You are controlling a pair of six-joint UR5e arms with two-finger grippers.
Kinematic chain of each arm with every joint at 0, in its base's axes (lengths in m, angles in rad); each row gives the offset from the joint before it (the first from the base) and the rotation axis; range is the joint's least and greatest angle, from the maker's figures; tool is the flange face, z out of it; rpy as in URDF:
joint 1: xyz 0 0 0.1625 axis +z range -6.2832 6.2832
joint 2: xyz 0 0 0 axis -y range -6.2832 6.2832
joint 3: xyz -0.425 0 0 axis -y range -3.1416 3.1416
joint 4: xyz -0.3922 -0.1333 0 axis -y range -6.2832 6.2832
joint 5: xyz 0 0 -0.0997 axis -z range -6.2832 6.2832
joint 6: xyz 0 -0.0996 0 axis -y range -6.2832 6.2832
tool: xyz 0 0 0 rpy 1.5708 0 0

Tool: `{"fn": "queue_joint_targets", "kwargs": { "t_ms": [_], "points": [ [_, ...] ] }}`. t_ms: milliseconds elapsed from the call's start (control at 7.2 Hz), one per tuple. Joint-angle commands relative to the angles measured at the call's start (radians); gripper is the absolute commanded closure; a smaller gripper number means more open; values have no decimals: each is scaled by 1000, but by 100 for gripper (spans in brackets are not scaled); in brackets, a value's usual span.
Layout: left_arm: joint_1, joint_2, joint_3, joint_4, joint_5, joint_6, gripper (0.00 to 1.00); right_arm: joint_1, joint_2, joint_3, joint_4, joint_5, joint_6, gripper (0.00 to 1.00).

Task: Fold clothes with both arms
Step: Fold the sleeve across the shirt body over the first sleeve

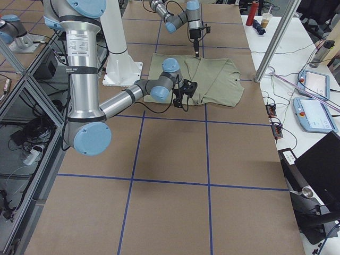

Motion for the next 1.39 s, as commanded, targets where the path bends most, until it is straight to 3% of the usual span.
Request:
{"fn": "queue_joint_targets", "kwargs": {
  "t_ms": [0,139,278,556,1250],
  "points": [
    [-67,153,-105,15,-37,128,7,-262,-5,115,-112,-220,214,2],
    [-68,176,-108,9,-41,145,7,-392,15,158,-240,-364,310,2],
    [-67,183,-119,9,-40,142,7,-482,24,157,-278,-453,389,3],
    [-68,186,-117,9,-40,139,7,-567,14,139,-285,-555,547,5],
    [-68,186,-131,8,-38,121,6,-639,10,86,-289,-554,638,10]
  ]
}}
